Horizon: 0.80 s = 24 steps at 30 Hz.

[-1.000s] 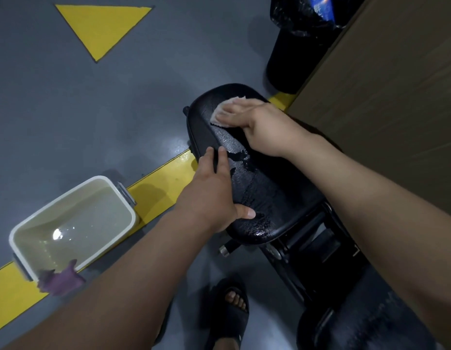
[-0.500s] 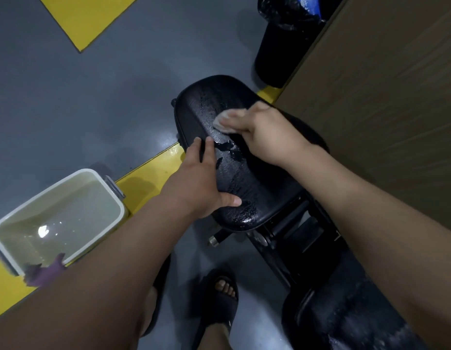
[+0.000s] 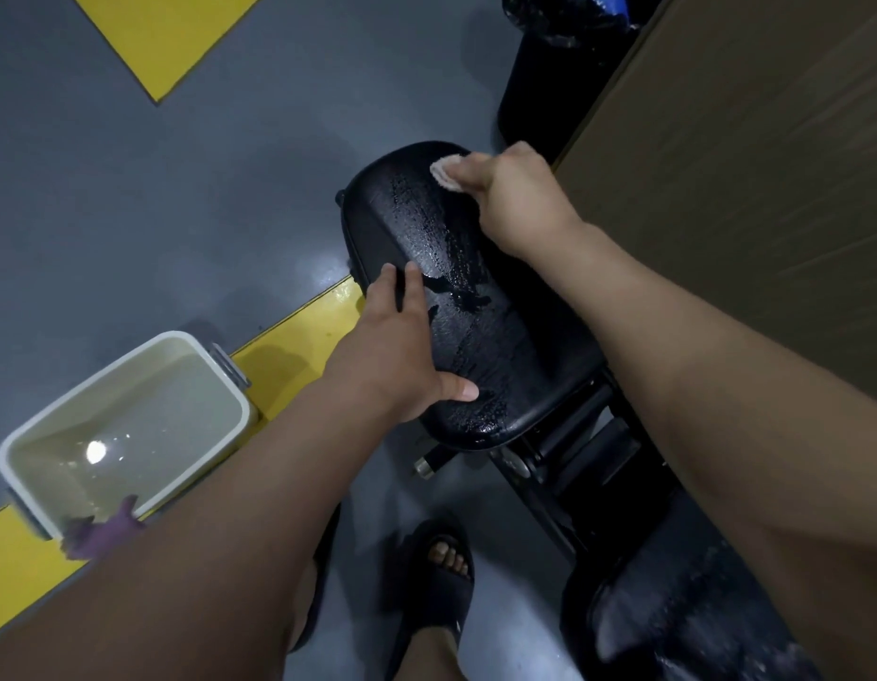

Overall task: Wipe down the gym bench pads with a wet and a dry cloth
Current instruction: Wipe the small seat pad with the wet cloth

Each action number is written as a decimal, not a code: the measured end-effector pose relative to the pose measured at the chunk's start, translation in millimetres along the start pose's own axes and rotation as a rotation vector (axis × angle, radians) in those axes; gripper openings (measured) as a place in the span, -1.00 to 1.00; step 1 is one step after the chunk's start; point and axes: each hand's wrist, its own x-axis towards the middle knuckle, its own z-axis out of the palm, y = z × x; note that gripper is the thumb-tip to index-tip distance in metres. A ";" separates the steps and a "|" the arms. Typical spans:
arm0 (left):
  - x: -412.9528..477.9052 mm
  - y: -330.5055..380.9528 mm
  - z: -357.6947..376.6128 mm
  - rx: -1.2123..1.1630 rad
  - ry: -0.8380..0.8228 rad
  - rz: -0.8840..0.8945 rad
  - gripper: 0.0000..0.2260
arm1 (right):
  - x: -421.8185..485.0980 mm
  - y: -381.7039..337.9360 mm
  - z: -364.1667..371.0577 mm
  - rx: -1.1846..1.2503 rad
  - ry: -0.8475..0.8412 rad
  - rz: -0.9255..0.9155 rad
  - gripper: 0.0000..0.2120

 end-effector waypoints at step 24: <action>-0.8 -8.9 -8.2 0.036 -0.052 0.027 0.25 | -98.4 -2.4 -4.1 0.079 0.084 0.094 -0.60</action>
